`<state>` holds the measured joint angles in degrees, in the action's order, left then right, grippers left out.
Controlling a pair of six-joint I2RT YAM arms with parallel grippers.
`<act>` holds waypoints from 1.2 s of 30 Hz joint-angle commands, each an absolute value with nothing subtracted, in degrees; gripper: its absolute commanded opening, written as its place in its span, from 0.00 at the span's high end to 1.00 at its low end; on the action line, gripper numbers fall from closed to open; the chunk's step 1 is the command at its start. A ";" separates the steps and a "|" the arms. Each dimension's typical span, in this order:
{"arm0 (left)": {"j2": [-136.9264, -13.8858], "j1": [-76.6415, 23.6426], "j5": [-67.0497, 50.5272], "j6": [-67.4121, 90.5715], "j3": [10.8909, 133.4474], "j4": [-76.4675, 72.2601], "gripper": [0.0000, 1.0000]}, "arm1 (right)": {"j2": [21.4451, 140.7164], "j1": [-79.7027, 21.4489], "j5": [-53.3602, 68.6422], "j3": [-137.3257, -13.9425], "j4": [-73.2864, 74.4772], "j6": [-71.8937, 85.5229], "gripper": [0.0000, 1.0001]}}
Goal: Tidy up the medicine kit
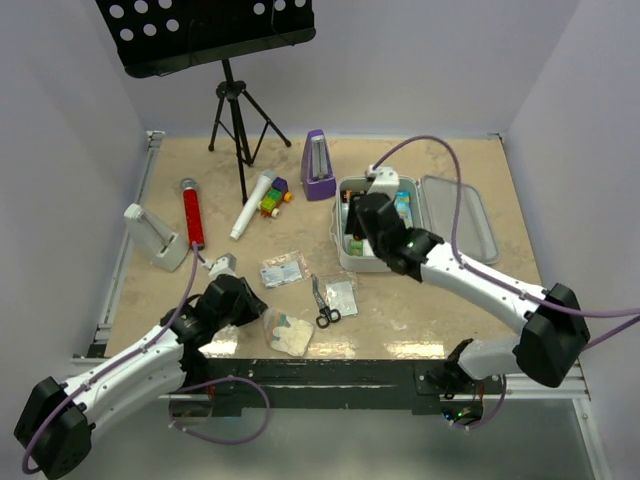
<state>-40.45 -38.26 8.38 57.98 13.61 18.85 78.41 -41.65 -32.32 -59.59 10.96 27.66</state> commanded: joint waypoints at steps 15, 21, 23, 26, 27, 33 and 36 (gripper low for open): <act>-33.31 -38.06 9.84 60.29 16.08 23.99 0.71 | 94.82 -68.03 -27.07 -53.52 7.73 38.23 0.44; -32.08 -37.88 9.67 60.64 15.21 24.70 0.71 | 99.67 -68.03 -29.62 -57.04 10.72 38.94 0.47; -31.99 -38.06 9.75 60.64 15.12 24.52 0.71 | 100.10 -68.03 -29.79 -57.65 11.07 38.32 0.47; -32.34 -37.97 9.67 60.56 15.03 24.26 0.71 | 101.16 -68.03 -29.62 -58.62 12.04 37.53 0.48; -32.52 -37.97 9.67 60.56 15.12 24.08 0.71 | 101.51 -68.03 -29.10 -58.71 12.22 37.18 0.49; -32.61 -37.97 9.32 60.56 14.77 23.73 0.71 | 102.66 -67.76 -26.29 -58.36 13.27 37.18 0.52; -32.43 -37.97 9.32 60.56 14.59 23.56 0.71 | 101.96 -67.15 -23.92 -58.01 13.62 37.18 0.51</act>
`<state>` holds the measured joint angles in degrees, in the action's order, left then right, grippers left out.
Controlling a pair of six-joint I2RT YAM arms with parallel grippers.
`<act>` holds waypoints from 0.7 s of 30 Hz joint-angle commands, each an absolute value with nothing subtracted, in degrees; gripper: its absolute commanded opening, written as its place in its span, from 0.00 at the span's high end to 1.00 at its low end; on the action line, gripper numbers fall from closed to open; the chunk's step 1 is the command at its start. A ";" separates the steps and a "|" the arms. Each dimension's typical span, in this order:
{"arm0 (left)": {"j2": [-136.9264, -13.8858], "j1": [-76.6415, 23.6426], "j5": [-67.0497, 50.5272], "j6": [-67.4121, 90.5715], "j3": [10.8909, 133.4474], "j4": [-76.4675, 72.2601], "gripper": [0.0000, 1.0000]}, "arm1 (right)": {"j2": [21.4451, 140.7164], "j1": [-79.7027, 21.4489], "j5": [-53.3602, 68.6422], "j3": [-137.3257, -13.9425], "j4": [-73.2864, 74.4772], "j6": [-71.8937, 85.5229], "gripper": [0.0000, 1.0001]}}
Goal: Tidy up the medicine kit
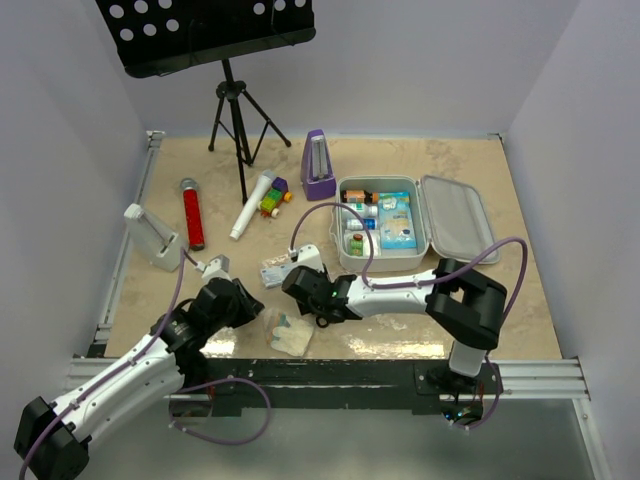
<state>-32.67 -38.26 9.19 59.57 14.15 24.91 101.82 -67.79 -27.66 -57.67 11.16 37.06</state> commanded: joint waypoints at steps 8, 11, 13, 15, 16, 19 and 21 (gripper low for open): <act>-34.10 -37.97 8.88 60.38 14.24 21.36 0.71 | 97.12 -66.53 -24.61 -59.59 16.17 36.65 0.45; -34.80 -37.97 8.70 60.21 14.59 21.01 0.71 | 97.21 -66.27 -24.17 -60.20 16.52 36.21 0.45; -34.89 -37.97 8.70 60.03 14.68 20.83 0.71 | 97.73 -65.75 -23.56 -60.21 16.44 35.77 0.45; -34.89 -37.97 8.70 59.94 14.68 20.83 0.71 | 97.91 -64.43 -21.72 -59.51 15.65 34.98 0.46; -34.89 -37.97 8.70 59.85 14.68 20.92 0.71 | 97.74 -63.90 -20.40 -59.07 15.21 34.55 0.47; -34.89 -37.88 8.88 59.77 14.59 21.01 0.71 | 97.30 -62.14 -17.85 -58.62 14.68 33.14 0.48; -34.98 -37.97 8.88 59.77 14.41 20.74 0.71 | 97.12 -61.18 -16.97 -58.62 14.59 32.26 0.48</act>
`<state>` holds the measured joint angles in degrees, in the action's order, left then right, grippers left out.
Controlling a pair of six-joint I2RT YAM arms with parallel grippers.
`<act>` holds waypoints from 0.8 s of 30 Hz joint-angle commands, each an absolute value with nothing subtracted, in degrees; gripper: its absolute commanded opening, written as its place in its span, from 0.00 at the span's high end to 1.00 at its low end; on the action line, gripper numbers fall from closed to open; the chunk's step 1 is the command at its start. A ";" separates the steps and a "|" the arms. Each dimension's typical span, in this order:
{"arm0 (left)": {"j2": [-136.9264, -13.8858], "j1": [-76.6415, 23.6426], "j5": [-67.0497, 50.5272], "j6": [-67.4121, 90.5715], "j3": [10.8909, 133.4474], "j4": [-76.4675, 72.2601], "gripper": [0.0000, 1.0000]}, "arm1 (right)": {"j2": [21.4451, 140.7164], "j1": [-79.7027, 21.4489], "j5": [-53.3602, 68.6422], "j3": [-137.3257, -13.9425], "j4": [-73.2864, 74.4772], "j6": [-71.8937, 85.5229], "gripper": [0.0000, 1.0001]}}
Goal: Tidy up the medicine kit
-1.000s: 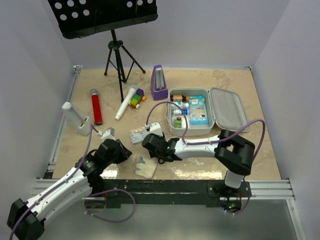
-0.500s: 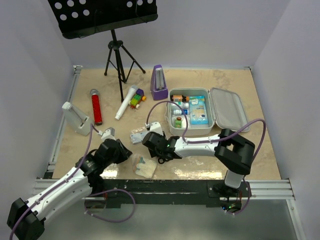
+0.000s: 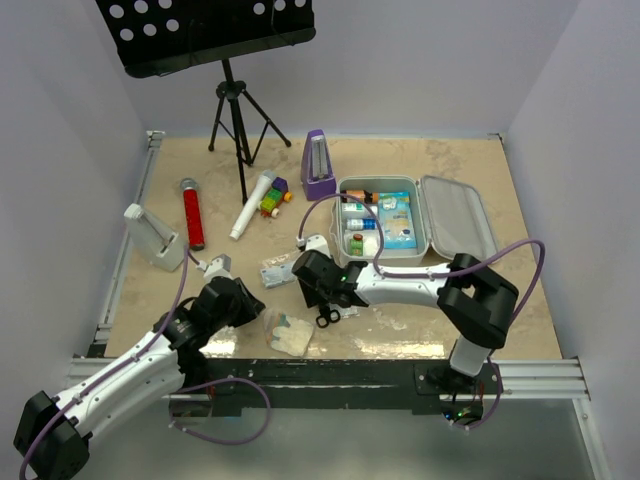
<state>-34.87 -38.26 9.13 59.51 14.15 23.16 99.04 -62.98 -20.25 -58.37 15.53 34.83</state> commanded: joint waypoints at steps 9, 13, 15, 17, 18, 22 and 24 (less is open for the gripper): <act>-35.42 -37.97 8.70 59.94 13.45 19.78 0.71 | 97.82 -58.98 -11.78 -61.26 15.64 27.78 0.50; -35.42 -37.88 8.70 59.94 13.36 19.78 0.71 | 98.43 -58.97 -9.76 -61.96 15.82 26.90 0.51; -35.42 -37.97 8.61 59.94 13.18 19.60 0.71 | 99.14 -58.97 -9.32 -62.49 16.52 26.63 0.52; -35.51 -37.97 8.53 59.94 13.01 19.34 0.71 | 99.93 -58.97 -9.05 -62.93 17.13 26.19 0.52; -35.59 -37.97 8.44 60.03 12.92 19.25 0.71 | 100.28 -58.97 -9.23 -63.28 17.49 26.10 0.53; -35.77 -37.97 8.35 60.03 12.74 18.99 0.71 | 101.51 -58.36 -8.79 -64.07 18.46 25.58 0.54; -35.77 -37.97 8.35 59.94 12.57 19.07 0.71 | 102.04 -57.83 -8.53 -64.42 18.54 25.05 0.55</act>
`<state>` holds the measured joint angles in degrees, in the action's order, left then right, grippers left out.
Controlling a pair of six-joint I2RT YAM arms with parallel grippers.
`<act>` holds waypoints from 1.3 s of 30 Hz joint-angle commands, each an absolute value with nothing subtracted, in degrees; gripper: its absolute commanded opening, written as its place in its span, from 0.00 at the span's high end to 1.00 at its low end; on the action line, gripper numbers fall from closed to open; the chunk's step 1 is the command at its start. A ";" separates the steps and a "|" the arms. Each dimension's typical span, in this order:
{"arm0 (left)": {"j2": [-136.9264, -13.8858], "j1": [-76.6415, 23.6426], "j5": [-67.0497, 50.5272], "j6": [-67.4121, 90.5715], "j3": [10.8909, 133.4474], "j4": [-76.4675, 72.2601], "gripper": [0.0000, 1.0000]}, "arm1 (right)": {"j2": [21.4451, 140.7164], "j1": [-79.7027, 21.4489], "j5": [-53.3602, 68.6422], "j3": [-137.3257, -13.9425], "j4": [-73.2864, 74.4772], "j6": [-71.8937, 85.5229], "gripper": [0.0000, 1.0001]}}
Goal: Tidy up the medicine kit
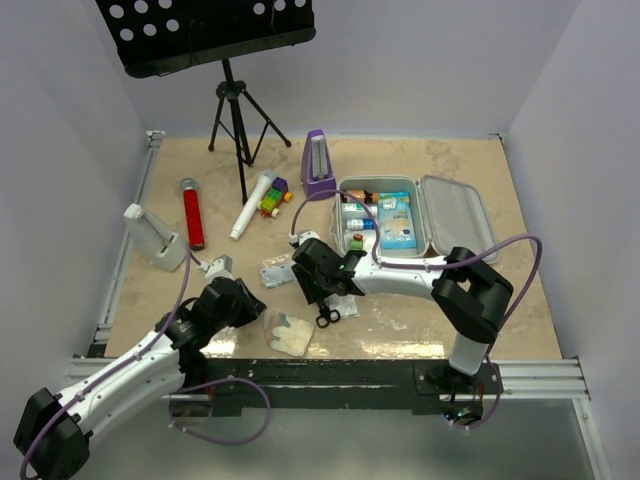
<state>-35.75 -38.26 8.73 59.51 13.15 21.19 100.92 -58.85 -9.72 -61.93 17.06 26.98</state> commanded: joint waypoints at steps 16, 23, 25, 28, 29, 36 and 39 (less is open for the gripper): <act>-36.21 -38.06 8.26 59.77 11.69 18.11 0.70 | 104.24 -56.51 -4.92 -66.18 20.83 21.53 0.58; -36.39 -37.97 8.00 59.85 11.43 17.58 0.70 | 105.12 -56.51 -5.01 -65.65 21.44 21.27 0.59; -36.30 -37.88 7.91 59.94 11.34 17.67 0.70 | 105.47 -56.51 -5.01 -65.65 21.53 21.09 0.60; -36.12 -37.97 7.91 59.77 11.42 17.67 0.70 | 105.82 -56.60 -5.27 -65.57 21.71 21.27 0.61; -36.21 -37.88 7.91 59.85 11.43 17.84 0.71 | 105.91 -56.60 -5.27 -65.48 21.71 21.36 0.61; -35.25 -37.97 8.00 60.03 11.51 18.28 0.70 | 106.96 -57.39 -6.06 -65.30 23.20 21.45 0.64; -34.81 -37.97 8.00 60.03 11.95 18.63 0.70 | 107.40 -58.18 -6.94 -65.30 24.08 21.71 0.68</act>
